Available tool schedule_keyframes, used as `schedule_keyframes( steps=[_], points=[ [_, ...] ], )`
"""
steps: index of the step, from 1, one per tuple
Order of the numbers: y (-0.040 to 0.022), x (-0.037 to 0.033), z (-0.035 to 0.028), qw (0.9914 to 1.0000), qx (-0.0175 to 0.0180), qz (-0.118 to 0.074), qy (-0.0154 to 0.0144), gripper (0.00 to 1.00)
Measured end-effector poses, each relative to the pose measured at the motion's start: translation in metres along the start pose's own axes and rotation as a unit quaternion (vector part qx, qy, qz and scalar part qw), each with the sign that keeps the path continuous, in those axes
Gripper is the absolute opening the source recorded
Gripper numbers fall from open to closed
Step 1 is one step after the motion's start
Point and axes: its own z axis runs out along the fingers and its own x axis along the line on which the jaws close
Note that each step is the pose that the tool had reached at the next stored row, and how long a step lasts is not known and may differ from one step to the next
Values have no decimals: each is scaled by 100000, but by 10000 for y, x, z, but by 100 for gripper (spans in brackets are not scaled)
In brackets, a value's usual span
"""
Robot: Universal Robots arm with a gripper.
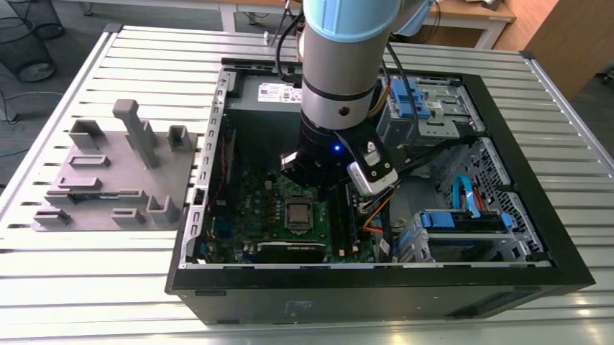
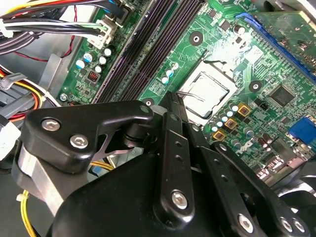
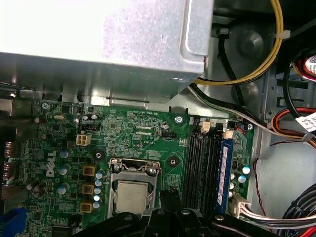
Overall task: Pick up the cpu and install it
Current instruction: 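Install the first cpu locking lever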
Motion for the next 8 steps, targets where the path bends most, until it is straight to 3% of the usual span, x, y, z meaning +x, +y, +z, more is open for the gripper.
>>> schedule_keyframes(
  steps=[8],
  points=[
    [0, 16, 71, 99999, 5, -429, -17, 11]
  ],
)
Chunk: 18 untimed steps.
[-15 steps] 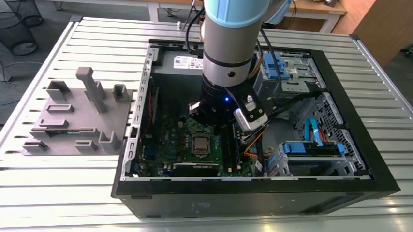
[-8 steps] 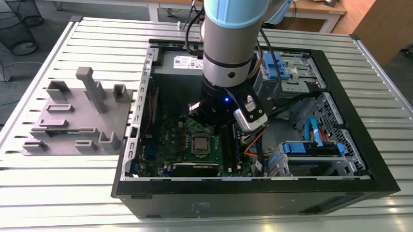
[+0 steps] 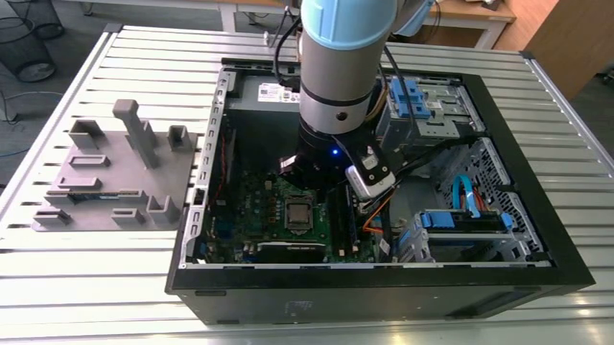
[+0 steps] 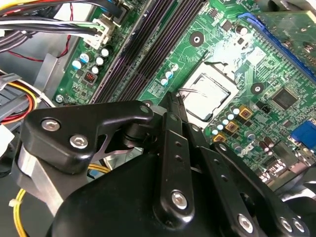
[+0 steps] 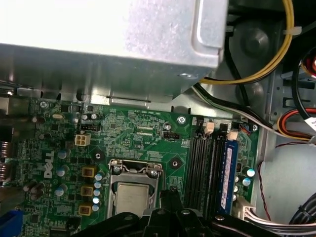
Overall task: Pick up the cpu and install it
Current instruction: 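Install the first cpu locking lever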
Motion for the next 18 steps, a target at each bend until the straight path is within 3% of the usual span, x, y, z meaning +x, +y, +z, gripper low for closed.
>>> schedule_keyframes(
  steps=[10, 18],
  points=[
    [-15, 58, 68, 99992, -27, -1266, -25, 11],
    [-35, 63, 142, 99901, -129, -4454, -83, 11]
  ],
)
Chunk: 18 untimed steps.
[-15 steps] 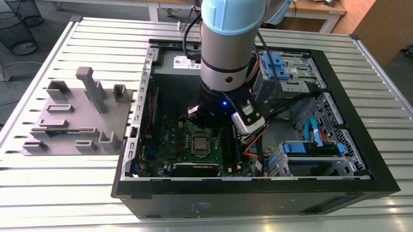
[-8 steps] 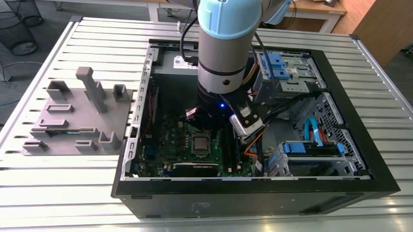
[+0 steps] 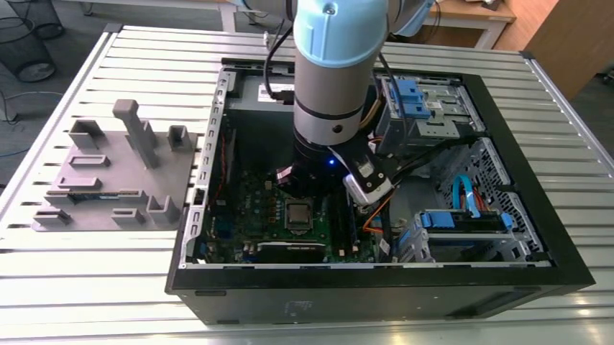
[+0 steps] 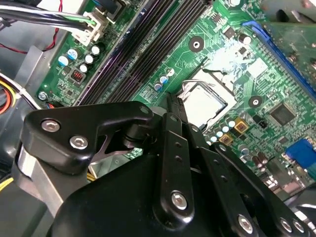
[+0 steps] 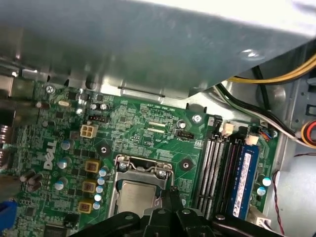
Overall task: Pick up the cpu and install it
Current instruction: 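Install the first cpu locking lever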
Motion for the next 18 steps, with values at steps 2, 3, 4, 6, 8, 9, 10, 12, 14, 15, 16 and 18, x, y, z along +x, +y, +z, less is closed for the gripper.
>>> schedule_keyframes(
  steps=[2, 3, 4, 6, 8, 9, 10, 12, 14, 15, 16, 18],
  points=[
    [-10, 2, 13, 99998, -27, -628, -19, 11],
    [-16, 3, 19, 99996, -37, -918, -24, 11],
    [-24, 5, 21, 99993, -43, -1179, -28, 11],
    [-44, 9, 25, 99988, -54, -1572, -36, 11],
    [-70, 14, 28, 99983, -58, -1826, -39, 11],
    [-78, 15, 32, 99981, -60, -1966, -39, 11],
    [-82, 17, 38, 99977, -69, -2129, -47, 11],
    [-86, 17, 54, 99971, -80, -2421, -54, 11],
    [-87, 18, 71, 99966, -83, -2614, -52, 11],
    [-88, 19, 77, 99964, -85, -2664, -54, 11],
    [-88, 19, 78, 99964, -80, -2690, -51, 11],
    [-89, 19, 85, 99961, -95, -2773, -60, 11]
  ],
)
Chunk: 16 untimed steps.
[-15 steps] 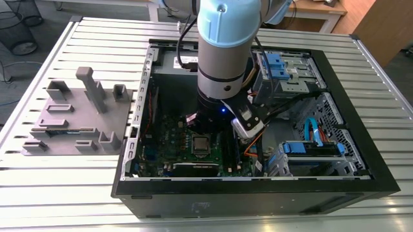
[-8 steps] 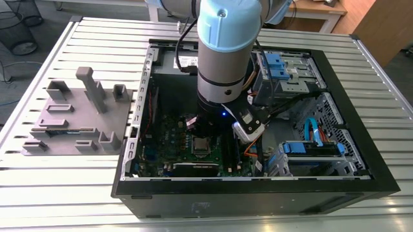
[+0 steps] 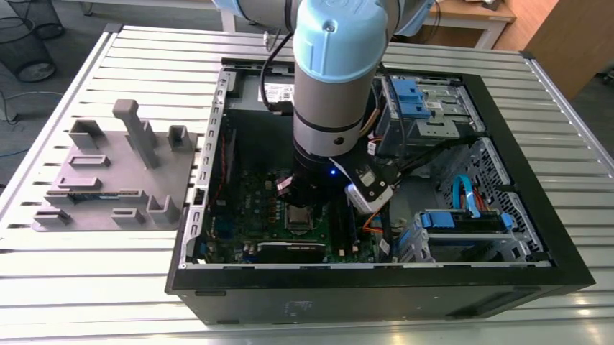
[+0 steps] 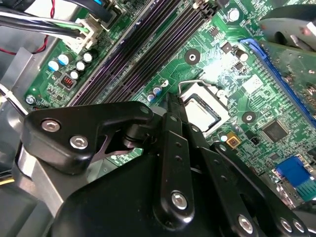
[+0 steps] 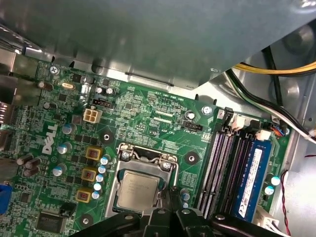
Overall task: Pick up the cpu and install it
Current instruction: 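Install the first cpu locking lever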
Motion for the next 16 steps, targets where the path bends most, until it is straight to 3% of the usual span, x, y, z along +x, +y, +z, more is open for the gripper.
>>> schedule_keyframes(
  steps=[12, 13, 16],
  points=[
    [-10, -3, 34, 99995, -49, -1045, -27, 11],
    [-16, -3, 34, 99994, -258, -1051, -79, 11],
    [-36, 3, 33, 99985, -1358, -994, -338, 11]
  ],
)
